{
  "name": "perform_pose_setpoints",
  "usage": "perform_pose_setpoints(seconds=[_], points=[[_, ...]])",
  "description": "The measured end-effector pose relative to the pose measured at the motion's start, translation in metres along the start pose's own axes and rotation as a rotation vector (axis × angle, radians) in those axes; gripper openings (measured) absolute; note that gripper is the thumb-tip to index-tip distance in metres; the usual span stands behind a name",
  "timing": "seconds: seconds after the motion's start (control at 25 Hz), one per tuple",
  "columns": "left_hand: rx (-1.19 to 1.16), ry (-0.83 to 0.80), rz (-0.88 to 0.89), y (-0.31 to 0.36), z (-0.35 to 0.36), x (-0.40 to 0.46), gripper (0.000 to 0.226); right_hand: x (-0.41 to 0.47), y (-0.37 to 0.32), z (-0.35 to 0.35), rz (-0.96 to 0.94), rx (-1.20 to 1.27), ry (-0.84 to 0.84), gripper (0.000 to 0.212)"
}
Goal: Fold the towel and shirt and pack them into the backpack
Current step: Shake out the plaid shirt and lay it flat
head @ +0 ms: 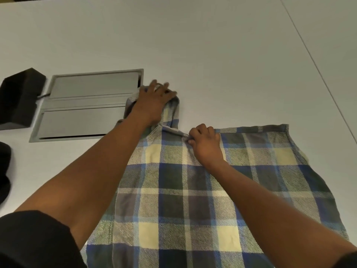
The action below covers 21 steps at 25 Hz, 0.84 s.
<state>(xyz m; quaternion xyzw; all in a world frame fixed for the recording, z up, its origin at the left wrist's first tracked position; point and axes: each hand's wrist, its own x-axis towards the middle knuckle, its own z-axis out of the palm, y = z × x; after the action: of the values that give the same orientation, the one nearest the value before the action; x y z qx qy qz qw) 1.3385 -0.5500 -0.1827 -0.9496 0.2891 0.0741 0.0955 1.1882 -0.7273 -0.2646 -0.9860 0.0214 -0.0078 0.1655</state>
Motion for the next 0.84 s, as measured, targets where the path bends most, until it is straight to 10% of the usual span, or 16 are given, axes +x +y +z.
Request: perform_pose_setpoints(seconds=[0.4,0.72,0.84], points=[[0.271,-0.104,0.045,0.029,0.004,0.012,0.029,0.003,0.003,-0.002,-0.005,0.021,-0.036,0.019],[-0.359,0.383,-0.664,-0.017,-0.030,0.013,0.040,0.005,0.003,-0.002,-0.002,0.043,-0.044,0.020],[-0.551,0.206,-0.459,-0.026,-0.026,0.010,0.040,0.004,0.003,-0.002,-0.002,0.056,-0.015,0.018]])
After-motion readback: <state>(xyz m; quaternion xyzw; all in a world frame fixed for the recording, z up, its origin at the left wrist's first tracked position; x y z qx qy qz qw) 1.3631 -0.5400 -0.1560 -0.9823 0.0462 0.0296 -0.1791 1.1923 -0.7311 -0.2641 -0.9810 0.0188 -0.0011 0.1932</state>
